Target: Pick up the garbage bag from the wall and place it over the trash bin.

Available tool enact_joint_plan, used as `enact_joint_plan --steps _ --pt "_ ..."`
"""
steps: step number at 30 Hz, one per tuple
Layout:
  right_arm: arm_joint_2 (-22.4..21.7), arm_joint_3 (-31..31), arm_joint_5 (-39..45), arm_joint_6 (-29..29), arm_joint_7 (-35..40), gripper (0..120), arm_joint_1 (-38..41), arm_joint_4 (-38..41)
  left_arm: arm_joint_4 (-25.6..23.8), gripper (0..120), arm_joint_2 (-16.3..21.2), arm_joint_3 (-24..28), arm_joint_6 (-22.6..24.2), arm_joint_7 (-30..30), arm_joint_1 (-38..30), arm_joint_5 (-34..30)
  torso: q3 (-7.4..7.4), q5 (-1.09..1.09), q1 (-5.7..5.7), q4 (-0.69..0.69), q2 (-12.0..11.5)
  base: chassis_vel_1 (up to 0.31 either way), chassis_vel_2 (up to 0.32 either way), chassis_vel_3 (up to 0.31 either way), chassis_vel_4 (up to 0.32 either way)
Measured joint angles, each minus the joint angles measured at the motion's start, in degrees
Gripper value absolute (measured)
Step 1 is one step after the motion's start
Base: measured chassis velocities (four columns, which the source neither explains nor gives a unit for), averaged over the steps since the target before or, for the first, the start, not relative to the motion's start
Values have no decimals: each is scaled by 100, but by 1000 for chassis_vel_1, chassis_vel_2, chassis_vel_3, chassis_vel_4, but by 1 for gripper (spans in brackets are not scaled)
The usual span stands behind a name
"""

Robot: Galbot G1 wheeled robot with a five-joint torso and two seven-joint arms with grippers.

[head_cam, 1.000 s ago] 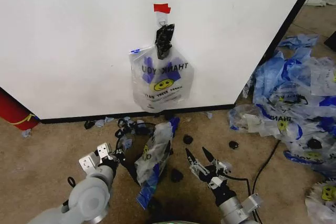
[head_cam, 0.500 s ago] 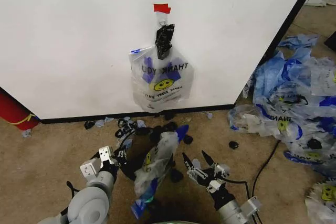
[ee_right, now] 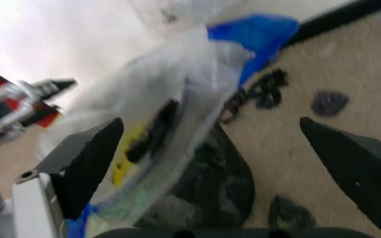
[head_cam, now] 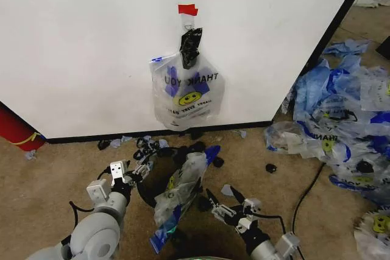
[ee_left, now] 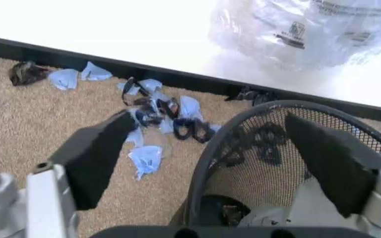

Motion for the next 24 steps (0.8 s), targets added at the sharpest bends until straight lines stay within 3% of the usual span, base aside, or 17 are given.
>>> enact_joint_plan --steps 21,24 --pt "321 -886 380 -435 538 95 1186 -355 134 95 -85 11 -149 69 0 157 1 1 0 0 0 0 0 0 0" --pt "353 -945 402 -487 599 90 1259 -395 139 94 -94 12 -162 69 8 173 0 0 0 0 0 0 0 0 0"
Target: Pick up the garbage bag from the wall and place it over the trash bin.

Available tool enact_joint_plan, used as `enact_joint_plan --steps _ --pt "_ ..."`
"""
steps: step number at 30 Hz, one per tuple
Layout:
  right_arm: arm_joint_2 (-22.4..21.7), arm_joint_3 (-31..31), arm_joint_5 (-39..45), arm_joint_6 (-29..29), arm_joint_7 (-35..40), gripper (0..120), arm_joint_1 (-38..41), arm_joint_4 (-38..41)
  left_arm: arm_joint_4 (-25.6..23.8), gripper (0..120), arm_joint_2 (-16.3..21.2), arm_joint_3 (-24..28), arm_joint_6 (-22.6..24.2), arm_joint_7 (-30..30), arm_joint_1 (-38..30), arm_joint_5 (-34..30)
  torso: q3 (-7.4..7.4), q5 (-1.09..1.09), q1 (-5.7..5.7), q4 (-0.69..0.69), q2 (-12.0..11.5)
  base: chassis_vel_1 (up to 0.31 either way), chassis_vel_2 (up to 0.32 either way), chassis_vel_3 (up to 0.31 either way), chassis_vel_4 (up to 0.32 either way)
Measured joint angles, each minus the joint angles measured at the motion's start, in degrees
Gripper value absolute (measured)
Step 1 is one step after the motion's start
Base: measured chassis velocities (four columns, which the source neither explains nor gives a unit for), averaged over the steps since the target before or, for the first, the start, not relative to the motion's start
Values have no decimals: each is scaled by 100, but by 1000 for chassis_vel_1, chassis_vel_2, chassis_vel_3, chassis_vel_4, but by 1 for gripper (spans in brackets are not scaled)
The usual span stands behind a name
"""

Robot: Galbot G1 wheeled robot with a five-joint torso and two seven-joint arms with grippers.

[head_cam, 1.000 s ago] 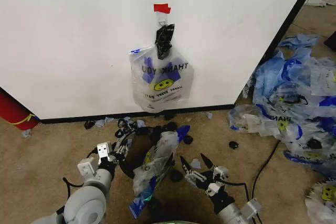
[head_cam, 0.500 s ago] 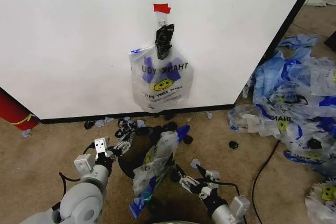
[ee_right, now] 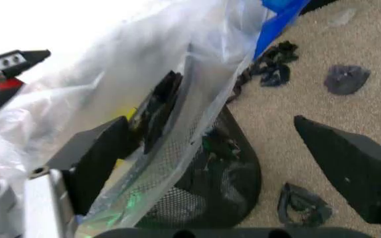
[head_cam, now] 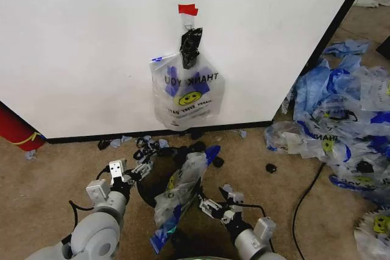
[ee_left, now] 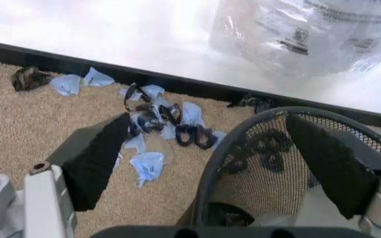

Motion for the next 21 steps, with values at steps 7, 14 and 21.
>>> enact_joint_plan --steps 7,14,21 --pt "43 -112 -81 -25 101 85 11 -37 57 94 -13 0 -51 17 27 100 0 1 0 0 0 0 0 0 0" --pt "68 -42 -106 -17 91 84 -29 -81 100 94 -79 28 -72 29 33 145 0 0 0 -1 0 0 0 0 0" --pt "154 -140 -68 -26 110 84 133 -126 94 94 -54 13 -93 33 54 165 0 1 0 0 0 0 0 0 0"
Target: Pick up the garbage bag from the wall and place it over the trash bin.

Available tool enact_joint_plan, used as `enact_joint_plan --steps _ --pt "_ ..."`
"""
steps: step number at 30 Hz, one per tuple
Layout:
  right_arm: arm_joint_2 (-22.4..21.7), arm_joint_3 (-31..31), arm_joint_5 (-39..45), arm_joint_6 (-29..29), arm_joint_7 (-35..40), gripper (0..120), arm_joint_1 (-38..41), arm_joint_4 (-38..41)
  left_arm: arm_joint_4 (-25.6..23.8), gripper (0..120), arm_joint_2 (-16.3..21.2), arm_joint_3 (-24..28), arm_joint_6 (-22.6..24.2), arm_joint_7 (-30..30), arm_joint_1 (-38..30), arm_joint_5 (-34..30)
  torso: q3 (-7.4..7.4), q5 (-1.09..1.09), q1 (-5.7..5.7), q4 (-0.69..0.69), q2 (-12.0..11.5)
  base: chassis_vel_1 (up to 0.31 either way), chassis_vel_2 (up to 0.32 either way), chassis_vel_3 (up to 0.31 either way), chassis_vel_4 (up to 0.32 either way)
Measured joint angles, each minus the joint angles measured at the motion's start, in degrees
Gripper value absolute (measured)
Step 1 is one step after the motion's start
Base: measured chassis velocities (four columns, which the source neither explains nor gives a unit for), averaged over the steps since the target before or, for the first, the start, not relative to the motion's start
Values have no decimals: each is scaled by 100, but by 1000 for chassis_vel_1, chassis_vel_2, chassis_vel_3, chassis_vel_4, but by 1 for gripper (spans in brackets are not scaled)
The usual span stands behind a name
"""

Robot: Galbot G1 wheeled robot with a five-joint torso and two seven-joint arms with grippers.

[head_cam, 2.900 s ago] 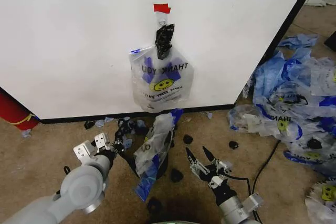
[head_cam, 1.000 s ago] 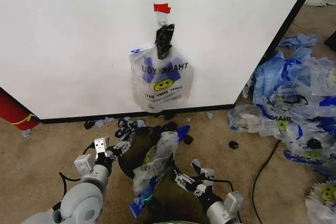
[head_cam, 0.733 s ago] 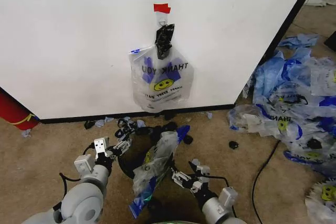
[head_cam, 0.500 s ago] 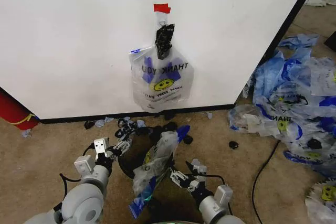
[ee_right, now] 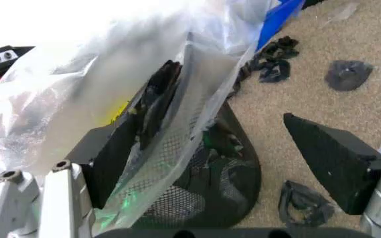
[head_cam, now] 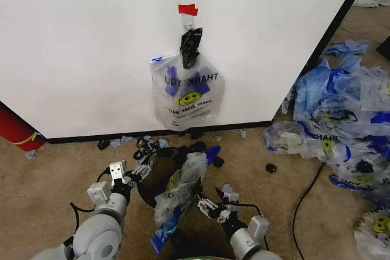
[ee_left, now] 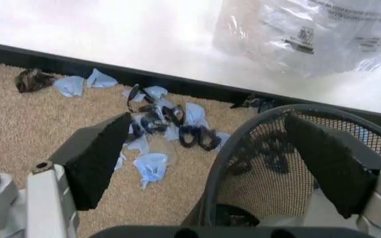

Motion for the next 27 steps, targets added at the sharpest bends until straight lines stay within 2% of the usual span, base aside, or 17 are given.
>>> enact_joint_plan --steps 17,27 --pt "134 -401 219 -137 231 84 494 -131 -14 93 -44 -73 -116 34 125 121 0 0 0 0 0 0 0 0 0" --pt "152 -470 175 -207 342 72 460 -93 29 93 -54 -44 -125 57 74 122 0 0 0 0 0 0 0 0 0"
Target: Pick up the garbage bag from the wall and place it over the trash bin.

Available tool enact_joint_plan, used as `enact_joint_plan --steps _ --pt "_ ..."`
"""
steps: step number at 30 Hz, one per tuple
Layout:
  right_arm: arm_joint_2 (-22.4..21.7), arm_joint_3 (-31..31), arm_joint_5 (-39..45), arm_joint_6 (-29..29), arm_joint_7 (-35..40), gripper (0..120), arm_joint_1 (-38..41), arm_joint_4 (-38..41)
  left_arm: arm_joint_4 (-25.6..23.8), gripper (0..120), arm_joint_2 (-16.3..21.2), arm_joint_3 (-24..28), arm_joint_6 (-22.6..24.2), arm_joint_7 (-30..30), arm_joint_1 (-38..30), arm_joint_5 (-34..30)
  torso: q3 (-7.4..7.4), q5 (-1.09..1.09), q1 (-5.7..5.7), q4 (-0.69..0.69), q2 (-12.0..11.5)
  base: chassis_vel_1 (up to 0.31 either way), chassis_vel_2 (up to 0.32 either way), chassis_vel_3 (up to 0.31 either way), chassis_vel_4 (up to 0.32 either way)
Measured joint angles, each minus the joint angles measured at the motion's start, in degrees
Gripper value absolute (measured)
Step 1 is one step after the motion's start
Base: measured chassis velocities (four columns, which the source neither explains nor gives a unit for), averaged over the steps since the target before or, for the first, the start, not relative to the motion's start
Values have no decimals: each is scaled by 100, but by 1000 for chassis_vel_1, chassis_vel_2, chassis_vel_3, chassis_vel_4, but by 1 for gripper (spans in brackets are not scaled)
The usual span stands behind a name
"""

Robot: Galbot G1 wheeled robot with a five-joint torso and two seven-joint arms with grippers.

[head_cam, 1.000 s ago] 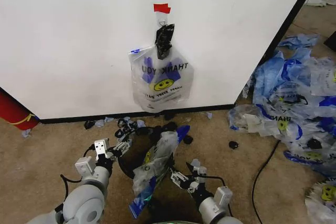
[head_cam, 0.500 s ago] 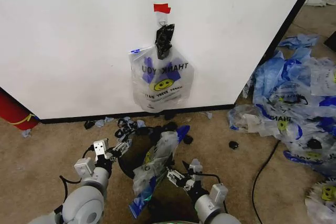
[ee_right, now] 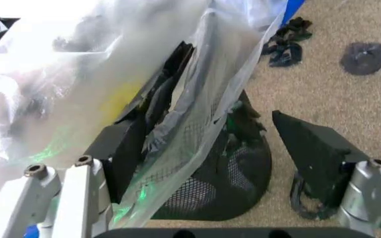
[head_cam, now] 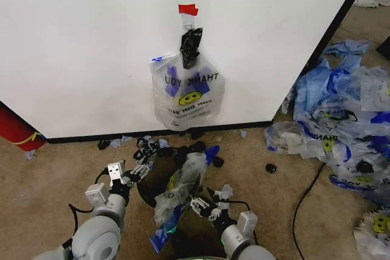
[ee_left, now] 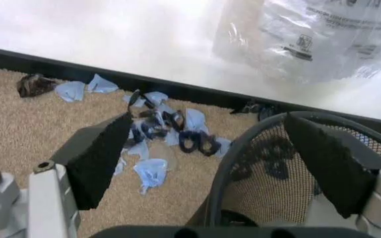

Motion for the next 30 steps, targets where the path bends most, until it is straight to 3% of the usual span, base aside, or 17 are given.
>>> enact_joint_plan --steps 18,30 --pt "137 -160 191 -145 238 67 344 -104 33 91 -21 11 -62 61 65 104 0 -1 0 0 0 0 0 0 0" --pt "232 -278 207 -352 541 32 453 -137 70 91 -19 18 -87 105 51 141 0 -1 0 0 0 0 0 0 0"
